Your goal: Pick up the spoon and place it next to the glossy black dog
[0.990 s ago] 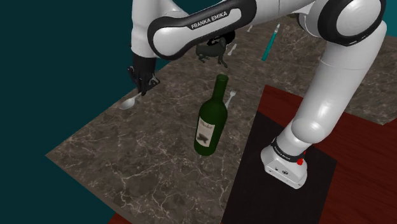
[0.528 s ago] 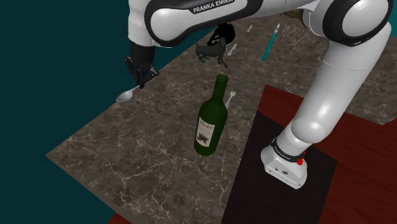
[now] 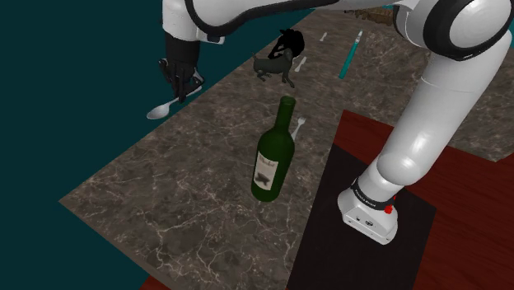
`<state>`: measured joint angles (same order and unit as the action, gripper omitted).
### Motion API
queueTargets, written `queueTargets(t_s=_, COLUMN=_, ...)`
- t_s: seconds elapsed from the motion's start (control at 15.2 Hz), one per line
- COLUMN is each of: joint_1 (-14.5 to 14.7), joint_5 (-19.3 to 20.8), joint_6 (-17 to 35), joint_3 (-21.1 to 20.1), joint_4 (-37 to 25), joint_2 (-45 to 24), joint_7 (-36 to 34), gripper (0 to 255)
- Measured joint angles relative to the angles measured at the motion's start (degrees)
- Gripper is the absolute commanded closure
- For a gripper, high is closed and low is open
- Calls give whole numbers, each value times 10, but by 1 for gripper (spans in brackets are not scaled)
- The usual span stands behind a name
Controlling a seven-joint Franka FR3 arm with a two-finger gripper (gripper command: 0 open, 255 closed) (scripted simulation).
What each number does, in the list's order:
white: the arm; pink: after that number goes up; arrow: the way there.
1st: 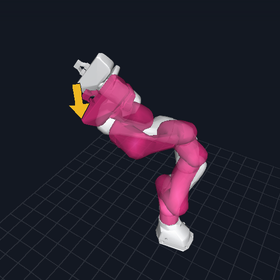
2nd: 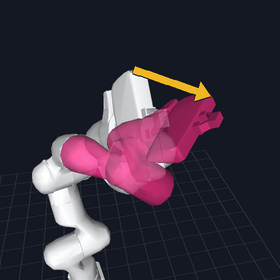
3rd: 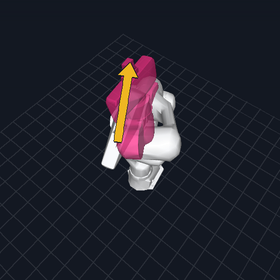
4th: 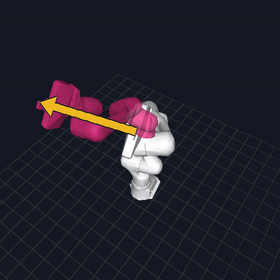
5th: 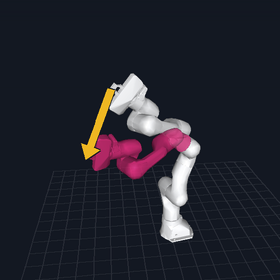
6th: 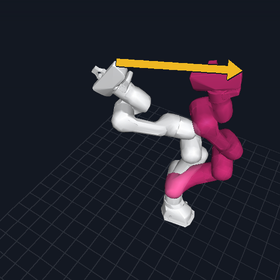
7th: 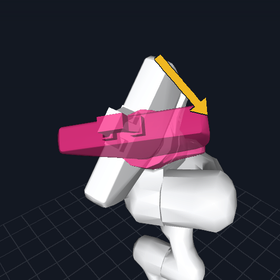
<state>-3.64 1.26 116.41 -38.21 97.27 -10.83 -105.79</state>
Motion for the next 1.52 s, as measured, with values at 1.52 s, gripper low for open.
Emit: queueTargets(t_s=1.52, joint_1=-61, joint_5=-63, joint_6=-120, joint_3=25, joint_4=-53, joint_2=74, joint_7=89, gripper=255)
